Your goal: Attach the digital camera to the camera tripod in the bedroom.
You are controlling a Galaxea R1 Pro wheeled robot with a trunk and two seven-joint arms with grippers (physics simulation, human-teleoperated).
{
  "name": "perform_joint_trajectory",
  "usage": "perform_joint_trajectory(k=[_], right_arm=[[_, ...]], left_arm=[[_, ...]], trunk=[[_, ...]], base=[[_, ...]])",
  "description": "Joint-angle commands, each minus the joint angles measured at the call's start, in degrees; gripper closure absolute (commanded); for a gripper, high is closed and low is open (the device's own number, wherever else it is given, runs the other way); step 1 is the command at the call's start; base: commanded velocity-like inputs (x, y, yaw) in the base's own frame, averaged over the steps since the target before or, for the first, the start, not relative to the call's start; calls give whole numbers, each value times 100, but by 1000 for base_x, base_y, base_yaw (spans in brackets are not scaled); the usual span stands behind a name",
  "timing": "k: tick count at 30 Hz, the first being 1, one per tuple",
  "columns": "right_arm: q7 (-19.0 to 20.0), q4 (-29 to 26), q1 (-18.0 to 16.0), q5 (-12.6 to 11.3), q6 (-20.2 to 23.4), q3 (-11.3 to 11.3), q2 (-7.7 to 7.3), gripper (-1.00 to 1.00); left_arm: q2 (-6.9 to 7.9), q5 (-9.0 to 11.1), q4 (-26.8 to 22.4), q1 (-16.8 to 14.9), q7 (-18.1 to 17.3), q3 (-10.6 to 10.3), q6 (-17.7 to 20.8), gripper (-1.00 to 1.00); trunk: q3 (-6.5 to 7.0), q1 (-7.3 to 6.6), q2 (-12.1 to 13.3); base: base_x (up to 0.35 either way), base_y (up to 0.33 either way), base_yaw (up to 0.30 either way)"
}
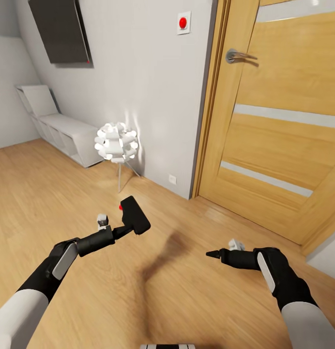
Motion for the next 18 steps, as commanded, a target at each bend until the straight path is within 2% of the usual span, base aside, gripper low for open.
perform_joint_trajectory(k=[1, 18], right_arm=[[-7, -2, -3, -30, 44, -8, 1, -100], [-2, -2, -3, -48, 41, -8, 1, -100]], left_arm=[[7, 36, 4, -3, -6, -19, 26, 100], [11, 37, 27, -3, -6, -19, 25, 100]], trunk=[[18, -3, 0], [395, -47, 23]], base=[[0, 0, 0], [0, 0, 0]])
